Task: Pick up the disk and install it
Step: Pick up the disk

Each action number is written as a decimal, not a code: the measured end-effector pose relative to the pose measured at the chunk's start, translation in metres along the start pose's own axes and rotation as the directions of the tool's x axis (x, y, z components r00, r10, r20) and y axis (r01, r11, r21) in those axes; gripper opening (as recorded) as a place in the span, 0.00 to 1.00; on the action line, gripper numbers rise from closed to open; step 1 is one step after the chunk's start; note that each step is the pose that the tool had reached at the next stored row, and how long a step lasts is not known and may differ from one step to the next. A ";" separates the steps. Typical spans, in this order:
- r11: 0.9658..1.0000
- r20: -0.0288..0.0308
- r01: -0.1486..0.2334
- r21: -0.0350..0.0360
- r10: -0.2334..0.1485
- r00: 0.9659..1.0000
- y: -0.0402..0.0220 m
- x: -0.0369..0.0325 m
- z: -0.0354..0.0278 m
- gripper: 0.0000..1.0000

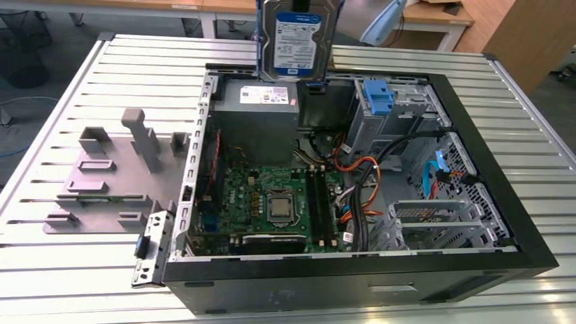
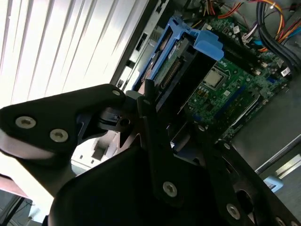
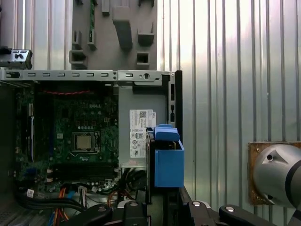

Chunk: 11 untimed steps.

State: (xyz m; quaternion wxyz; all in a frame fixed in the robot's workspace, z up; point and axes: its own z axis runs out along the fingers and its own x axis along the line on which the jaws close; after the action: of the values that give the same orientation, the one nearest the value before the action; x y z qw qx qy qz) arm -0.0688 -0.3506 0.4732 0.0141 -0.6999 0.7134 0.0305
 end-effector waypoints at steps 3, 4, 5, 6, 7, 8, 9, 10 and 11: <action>1.000 0.000 0.000 0.000 0.000 1.000 -0.0135 -0.0002 0.0002 0.35; 1.000 0.000 0.000 0.000 0.000 1.000 -0.0180 -0.0003 0.0002 0.35; 1.000 0.000 0.000 0.000 0.000 1.000 -0.0225 -0.0004 0.0003 0.35; 1.000 0.000 0.000 0.000 0.000 1.000 -0.0260 -0.0004 0.0003 0.35; 1.000 0.000 0.000 -0.001 0.000 1.000 -0.0285 -0.0004 0.0005 0.35; 1.000 0.000 0.000 0.000 0.000 1.000 -0.0305 -0.0001 0.0007 0.35; 1.000 0.000 0.000 0.000 0.000 1.000 -0.0322 0.0005 0.0008 0.35; 1.000 0.000 0.000 -0.001 0.000 1.000 -0.0336 0.0015 0.0007 0.35; 1.000 0.000 0.000 0.000 0.000 1.000 -0.0352 0.0030 0.0009 0.35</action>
State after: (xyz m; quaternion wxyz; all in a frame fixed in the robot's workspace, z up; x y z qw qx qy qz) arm -0.0337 -0.3542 0.4713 0.0140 -0.7000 0.7134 0.0307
